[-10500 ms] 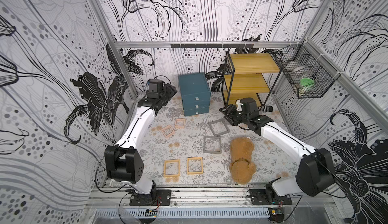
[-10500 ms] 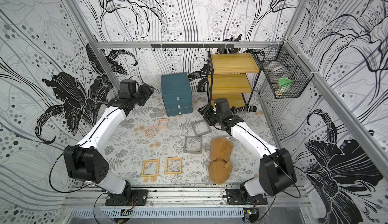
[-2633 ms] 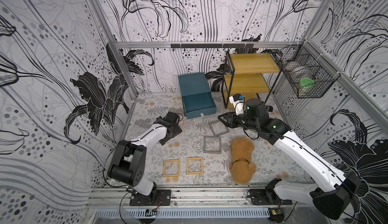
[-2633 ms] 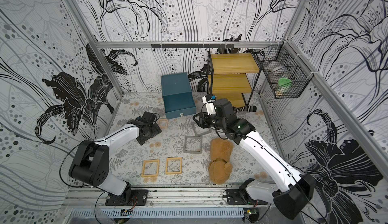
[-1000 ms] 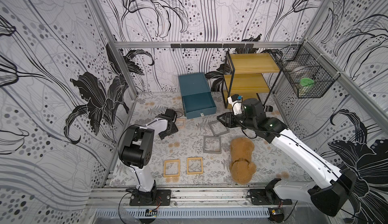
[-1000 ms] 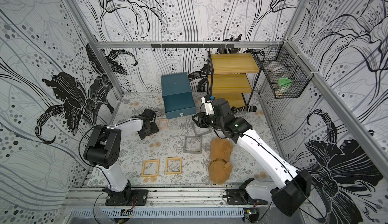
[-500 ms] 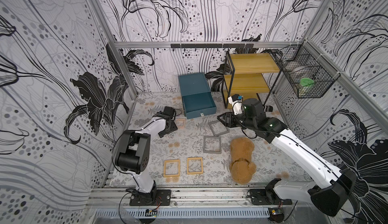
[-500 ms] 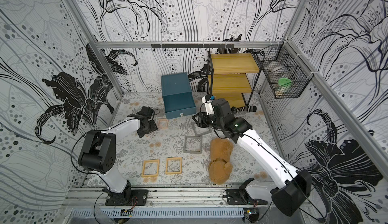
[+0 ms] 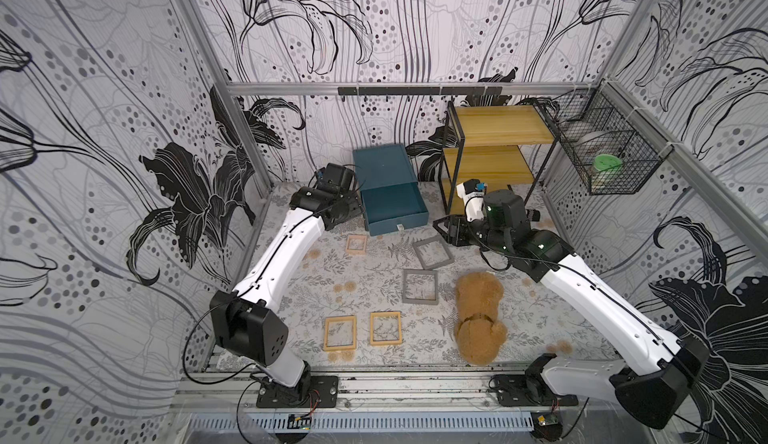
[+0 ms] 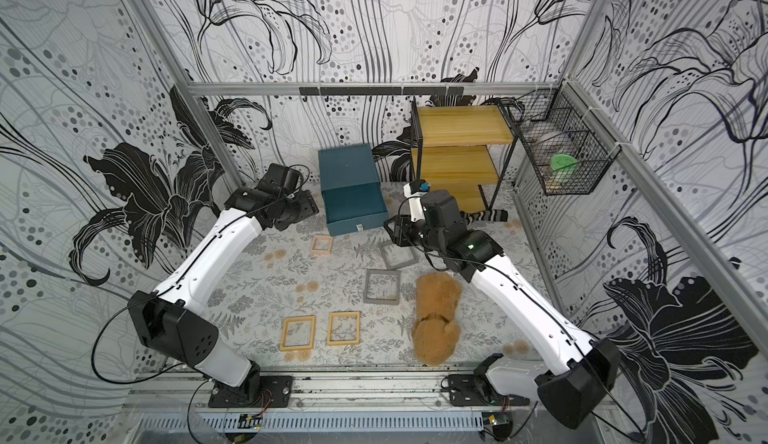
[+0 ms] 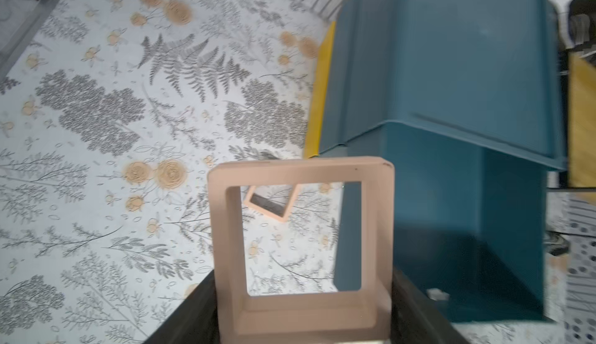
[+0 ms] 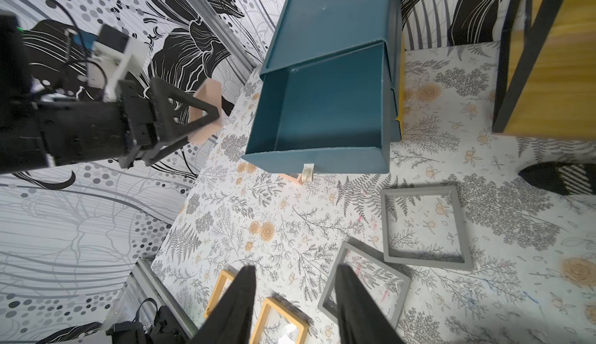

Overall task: Place the brooch boxes into the drawer by color
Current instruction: Place the brooch box in the drawer.

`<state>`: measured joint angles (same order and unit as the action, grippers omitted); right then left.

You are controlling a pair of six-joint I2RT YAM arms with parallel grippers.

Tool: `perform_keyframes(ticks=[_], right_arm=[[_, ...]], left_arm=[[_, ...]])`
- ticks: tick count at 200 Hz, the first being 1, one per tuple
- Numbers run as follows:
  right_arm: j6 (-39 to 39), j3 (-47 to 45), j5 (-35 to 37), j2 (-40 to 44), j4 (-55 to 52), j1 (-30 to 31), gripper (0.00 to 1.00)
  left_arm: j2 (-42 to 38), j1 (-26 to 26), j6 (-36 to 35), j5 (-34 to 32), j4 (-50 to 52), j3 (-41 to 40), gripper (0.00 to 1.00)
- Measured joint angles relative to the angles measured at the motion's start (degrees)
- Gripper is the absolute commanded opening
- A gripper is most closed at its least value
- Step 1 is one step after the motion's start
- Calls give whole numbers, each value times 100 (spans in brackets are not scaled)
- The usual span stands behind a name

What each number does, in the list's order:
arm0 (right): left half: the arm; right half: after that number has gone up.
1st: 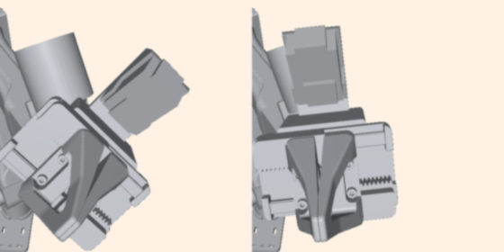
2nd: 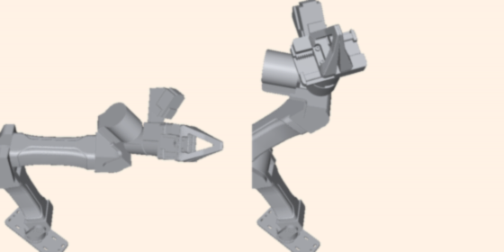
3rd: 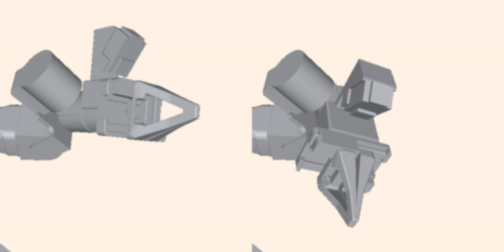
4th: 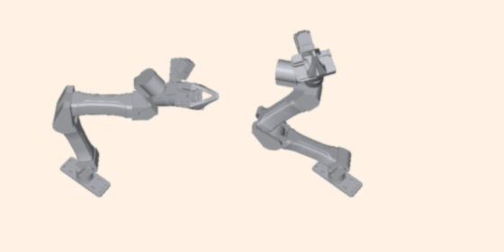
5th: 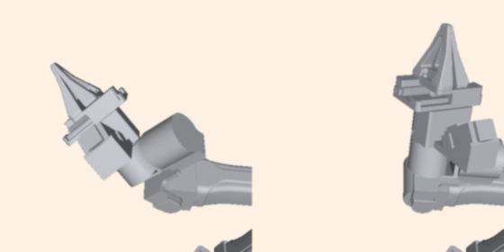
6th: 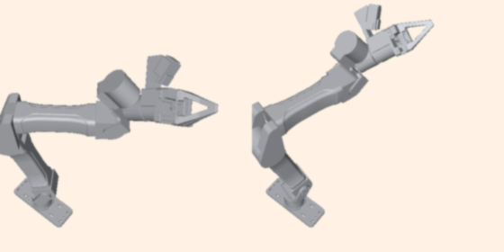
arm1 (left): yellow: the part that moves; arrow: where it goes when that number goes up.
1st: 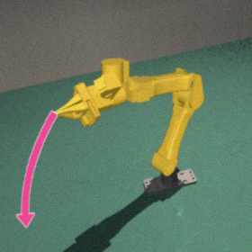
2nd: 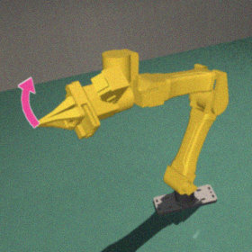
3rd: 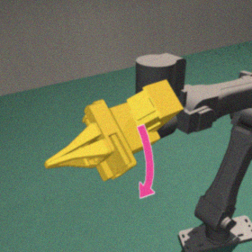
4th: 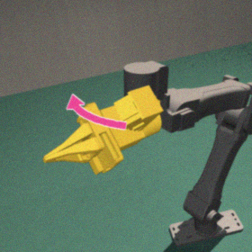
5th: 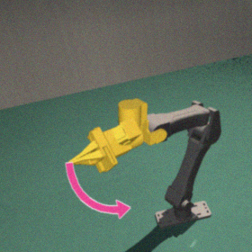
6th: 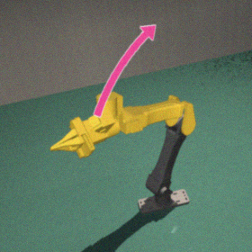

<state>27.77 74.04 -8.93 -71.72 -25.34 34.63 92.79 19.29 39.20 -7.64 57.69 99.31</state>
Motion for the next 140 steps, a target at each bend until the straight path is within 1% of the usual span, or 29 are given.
perform_keyframes(ticks=[23, 46, 98, 110, 140], right_arm=[[-9, 0, 107, 0, 0, 0, 45], [-22, 11, 260, 7, -55, 0, 45], [-70, 151, 713, 164, -216, 0, 44], [-90, 151, 796, 210, -229, 0, 45], [-151, 151, 977, 264, -275, 0, 45]], left_arm=[[431, 361, 116, 44, 273, 946, 45], [866, 654, 258, 127, 391, 1552, 45], [1722, 1080, 518, 321, 455, 2367, 44], [1851, 1117, 557, 367, 448, 2439, 42], [2081, 1156, 603, 481, 385, 2457, 42]])
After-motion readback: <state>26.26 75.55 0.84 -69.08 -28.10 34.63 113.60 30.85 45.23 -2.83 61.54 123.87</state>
